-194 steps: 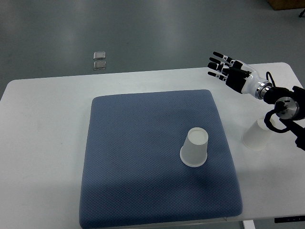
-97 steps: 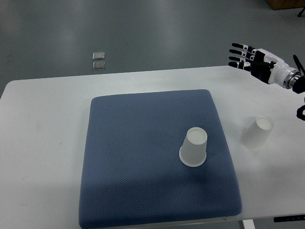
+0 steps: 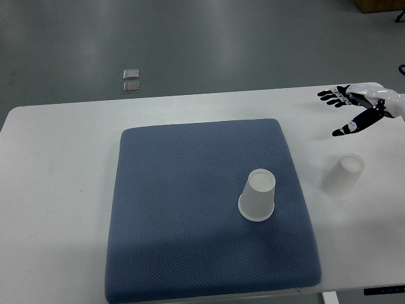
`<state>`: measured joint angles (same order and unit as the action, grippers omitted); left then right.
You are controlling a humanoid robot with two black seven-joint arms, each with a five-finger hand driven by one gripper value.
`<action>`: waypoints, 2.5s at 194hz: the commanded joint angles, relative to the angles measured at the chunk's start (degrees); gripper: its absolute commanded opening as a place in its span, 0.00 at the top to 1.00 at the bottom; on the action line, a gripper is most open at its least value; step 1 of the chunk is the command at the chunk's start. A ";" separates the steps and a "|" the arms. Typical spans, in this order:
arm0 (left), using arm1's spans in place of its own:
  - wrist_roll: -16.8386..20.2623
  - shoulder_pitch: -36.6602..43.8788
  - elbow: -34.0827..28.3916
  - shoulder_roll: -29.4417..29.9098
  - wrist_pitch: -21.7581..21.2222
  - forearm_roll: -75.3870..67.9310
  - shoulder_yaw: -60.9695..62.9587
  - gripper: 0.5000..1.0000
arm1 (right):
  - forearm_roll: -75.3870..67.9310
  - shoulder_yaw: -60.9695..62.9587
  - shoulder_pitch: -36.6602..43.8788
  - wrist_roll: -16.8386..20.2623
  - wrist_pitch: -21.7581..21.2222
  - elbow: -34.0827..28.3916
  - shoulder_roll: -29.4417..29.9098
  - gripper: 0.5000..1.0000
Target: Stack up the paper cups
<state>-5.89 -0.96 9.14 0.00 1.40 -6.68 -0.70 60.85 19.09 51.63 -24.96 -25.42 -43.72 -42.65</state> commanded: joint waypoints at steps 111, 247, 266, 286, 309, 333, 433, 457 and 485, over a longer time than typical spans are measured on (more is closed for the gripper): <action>0.00 -0.01 -0.09 0.00 0.00 0.00 0.00 0.00 | 12.71 -21.28 2.60 -8.00 14.60 -11.56 -9.30 0.16; 0.00 -0.01 -0.09 0.00 0.00 0.00 0.00 0.00 | 12.89 -21.46 0.57 -5.45 18.56 -11.21 -6.57 0.40; 0.00 -0.01 0.00 0.00 0.00 0.00 0.00 0.00 | 12.89 -21.55 0.49 -5.53 18.56 -11.21 -6.57 0.43; 0.00 -0.01 0.00 0.00 0.00 0.00 0.00 0.00 | 13.33 -21.55 0.40 -5.62 18.56 -11.21 -6.57 0.48; 0.00 -0.01 0.00 0.00 0.00 0.00 0.00 0.00 | 13.33 -21.55 0.49 -5.89 18.65 -11.21 -6.57 0.54; 0.00 -0.01 0.00 0.00 0.00 0.00 0.00 0.00 | 13.24 -21.46 0.49 -6.06 18.56 -11.21 -6.57 0.59; 0.00 -0.01 0.00 0.00 0.00 0.00 0.00 0.00 | 12.54 -20.58 4.26 -10.04 18.03 -11.12 -7.54 0.62; 0.00 -0.01 0.00 0.00 0.00 0.00 0.00 0.00 | 12.36 -20.58 6.90 -10.04 17.51 -11.47 -7.71 0.62; 0.00 -0.01 0.00 0.00 0.00 0.00 0.00 0.00 | 12.36 -20.58 11.38 -10.04 13.37 -12.79 -8.86 0.61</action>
<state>-5.89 -0.96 9.14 0.00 1.41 -6.68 -0.70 73.22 -1.48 59.86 -34.98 -8.97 -55.35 -50.66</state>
